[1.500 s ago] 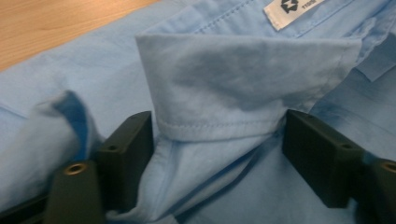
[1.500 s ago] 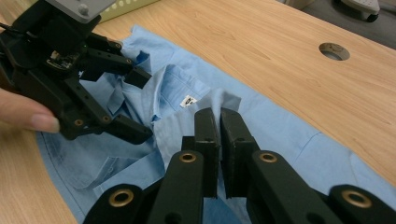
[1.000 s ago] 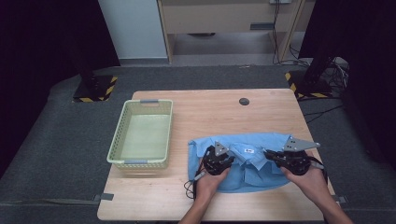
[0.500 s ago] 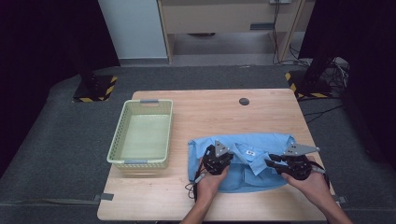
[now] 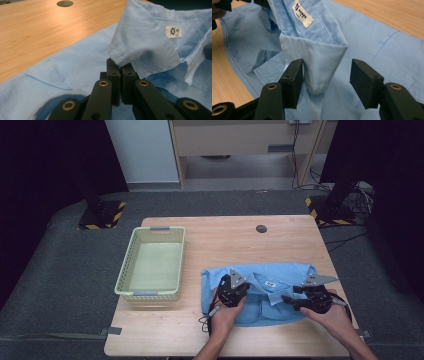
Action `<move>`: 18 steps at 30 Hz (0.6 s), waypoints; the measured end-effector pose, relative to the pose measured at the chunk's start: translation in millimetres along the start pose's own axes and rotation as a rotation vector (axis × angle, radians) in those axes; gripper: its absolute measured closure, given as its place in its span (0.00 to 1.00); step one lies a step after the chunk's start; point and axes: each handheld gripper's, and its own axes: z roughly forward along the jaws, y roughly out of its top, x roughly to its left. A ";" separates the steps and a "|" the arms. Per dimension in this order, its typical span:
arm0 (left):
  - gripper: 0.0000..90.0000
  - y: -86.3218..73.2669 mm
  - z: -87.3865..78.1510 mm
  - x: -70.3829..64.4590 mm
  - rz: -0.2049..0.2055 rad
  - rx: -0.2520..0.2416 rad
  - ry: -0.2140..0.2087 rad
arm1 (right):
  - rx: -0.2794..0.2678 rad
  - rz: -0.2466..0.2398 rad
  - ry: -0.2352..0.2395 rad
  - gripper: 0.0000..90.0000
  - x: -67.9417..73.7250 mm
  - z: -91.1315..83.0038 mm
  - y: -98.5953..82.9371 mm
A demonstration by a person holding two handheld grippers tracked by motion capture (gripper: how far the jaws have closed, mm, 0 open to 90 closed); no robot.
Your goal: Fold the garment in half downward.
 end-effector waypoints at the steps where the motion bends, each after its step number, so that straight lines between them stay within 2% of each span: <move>1: 0.98 0.9 -0.8 -0.3 0.001 0.000 0.000 | 0.001 -0.006 0.000 0.49 1.5 1.2 0.7; 3: 0.98 2.7 -2.2 -1.2 -0.005 -0.004 -0.001 | 0.009 -0.021 0.003 0.50 5.6 4.1 1.4; 6: 0.98 4.8 -3.8 -2.7 -0.003 -0.004 -0.001 | 0.024 -0.063 0.003 0.60 13.2 7.2 1.0; 7: 0.98 4.8 -3.8 -2.7 -0.003 -0.004 -0.001 | 0.024 -0.063 0.003 0.60 13.2 7.2 1.0; 8: 0.98 5.3 -4.1 -4.1 0.006 -0.003 0.004 | 0.033 -0.084 -0.005 0.65 15.3 8.3 0.8; 9: 0.98 5.3 -4.3 -4.7 0.012 0.000 0.008 | 0.046 -0.116 -0.023 0.77 17.6 9.0 0.9; 12: 0.97 4.8 -5.0 -8.0 0.048 0.012 0.028 | 0.041 -0.130 -0.054 0.88 18.6 6.6 2.8; 16: 0.95 3.3 -6.4 -13.3 0.091 0.028 0.040 | 0.038 -0.167 -0.115 0.91 21.9 2.4 3.8; 18: 0.94 1.3 -7.0 -15.8 0.104 0.039 0.044 | 0.039 -0.183 -0.130 0.92 24.0 1.6 2.9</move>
